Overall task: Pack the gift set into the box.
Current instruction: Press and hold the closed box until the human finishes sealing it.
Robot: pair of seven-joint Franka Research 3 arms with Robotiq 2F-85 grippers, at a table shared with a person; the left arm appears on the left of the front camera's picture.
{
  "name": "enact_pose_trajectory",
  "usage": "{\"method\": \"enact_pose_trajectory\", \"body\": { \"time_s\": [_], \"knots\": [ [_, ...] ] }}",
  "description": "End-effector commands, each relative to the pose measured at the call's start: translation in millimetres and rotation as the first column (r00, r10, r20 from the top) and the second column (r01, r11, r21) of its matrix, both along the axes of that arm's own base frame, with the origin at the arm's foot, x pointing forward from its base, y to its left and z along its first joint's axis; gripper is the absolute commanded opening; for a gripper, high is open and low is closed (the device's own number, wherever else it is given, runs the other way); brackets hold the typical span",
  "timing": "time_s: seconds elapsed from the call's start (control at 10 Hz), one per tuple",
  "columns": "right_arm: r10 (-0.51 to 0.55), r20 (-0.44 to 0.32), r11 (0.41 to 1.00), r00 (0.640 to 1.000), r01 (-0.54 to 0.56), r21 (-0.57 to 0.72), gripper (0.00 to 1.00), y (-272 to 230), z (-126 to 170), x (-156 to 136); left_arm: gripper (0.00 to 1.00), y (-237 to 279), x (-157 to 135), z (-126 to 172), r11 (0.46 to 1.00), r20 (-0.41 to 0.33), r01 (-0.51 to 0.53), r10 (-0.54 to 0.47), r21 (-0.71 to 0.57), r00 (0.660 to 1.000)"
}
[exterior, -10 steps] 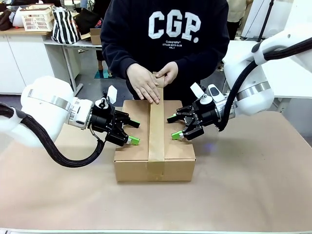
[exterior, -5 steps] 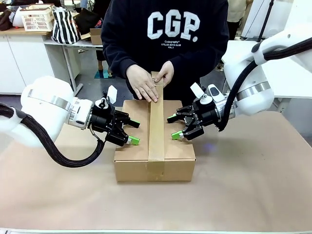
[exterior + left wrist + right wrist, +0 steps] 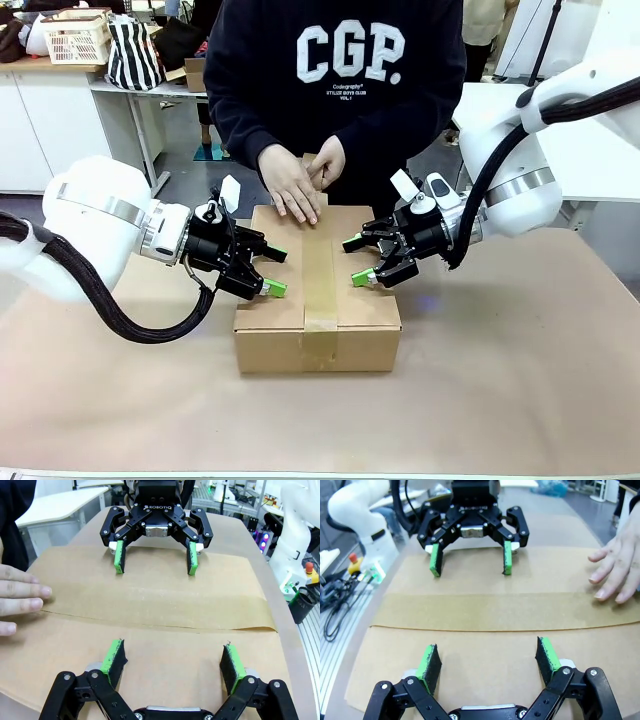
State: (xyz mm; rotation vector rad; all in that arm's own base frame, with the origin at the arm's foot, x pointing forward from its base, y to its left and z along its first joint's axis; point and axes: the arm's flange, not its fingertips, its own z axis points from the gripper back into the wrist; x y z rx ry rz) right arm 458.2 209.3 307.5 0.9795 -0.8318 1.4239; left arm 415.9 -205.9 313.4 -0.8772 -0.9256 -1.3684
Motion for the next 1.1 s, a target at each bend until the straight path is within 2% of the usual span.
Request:
{"method": "enact_pose_trajectory", "body": {
  "time_s": [0.0, 1.0],
  "knots": [
    [-0.004, 0.001, 1.000, 1.000, 0.004, -0.004, 1.00, 0.0, -1.2, -0.6, 1.00, 1.0, -1.6, -1.8, 1.000, 0.001, -0.005, 0.005, 0.011, 1.000],
    [-0.004, 0.001, 1.000, 1.000, 0.004, -0.004, 1.00, 0.0, -1.2, -0.6, 1.00, 1.0, -1.6, -1.8, 1.000, 0.001, -0.005, 0.005, 0.011, 1.000]
  ]
}}
